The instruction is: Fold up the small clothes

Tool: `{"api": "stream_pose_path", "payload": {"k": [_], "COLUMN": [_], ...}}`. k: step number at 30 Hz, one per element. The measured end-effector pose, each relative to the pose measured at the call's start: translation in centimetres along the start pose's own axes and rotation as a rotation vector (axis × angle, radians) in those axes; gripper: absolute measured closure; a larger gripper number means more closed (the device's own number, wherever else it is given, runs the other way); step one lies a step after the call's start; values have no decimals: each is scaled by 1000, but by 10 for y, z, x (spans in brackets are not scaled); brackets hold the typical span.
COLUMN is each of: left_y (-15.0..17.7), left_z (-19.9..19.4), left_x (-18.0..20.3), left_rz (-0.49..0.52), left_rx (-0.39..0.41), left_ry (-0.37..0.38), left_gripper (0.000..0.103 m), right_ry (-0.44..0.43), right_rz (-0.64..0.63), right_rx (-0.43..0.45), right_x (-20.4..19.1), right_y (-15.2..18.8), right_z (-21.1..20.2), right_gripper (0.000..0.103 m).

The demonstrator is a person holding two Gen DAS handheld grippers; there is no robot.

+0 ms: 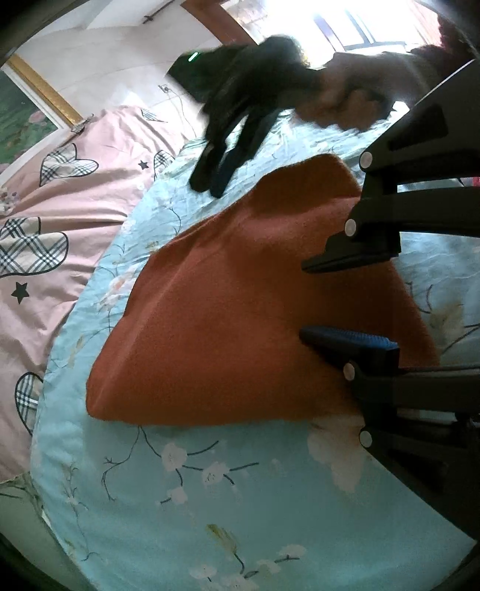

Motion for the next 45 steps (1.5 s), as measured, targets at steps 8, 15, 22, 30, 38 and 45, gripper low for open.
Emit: {"api": "stream_pose_path", "payload": {"k": [8,15,22,30,38,45], "left_y": [22,33,43,57,74,87], "left_z": [-5,-2,-10,-41,-64,-80], "left_x": [-4,-12,-13,-6,-15,-27], "left_rz": [62,60,56,65,17,52], "left_rx": [-17,-16,-18,26,36,18], "left_ry": [-41,-80,-115,-162,-238,-406], "left_gripper": [69,73,73,45,28,21], "right_ry": [126,171,232,257,284,330], "right_rz": [55,9,-3,-19,-95,-171], "right_rx": [-27,-22,-5,75,92,54], "right_x": [70,66,67,53,30,22], "right_y": [25,30,47,56,81,107], "right_z": [19,13,-16,-63,-81,-77], "right_gripper": [98,97,94,62,44,16]}}
Point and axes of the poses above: each gripper's, at about its wrist camera, not at the fingertips, and z roughly the way its jaws point, x to its right, y to its underside, the point moved 10 cm from there along z, roughly the way its jaws point, and after that the axes turned 3 degrees about z, right-handed, at the moved point
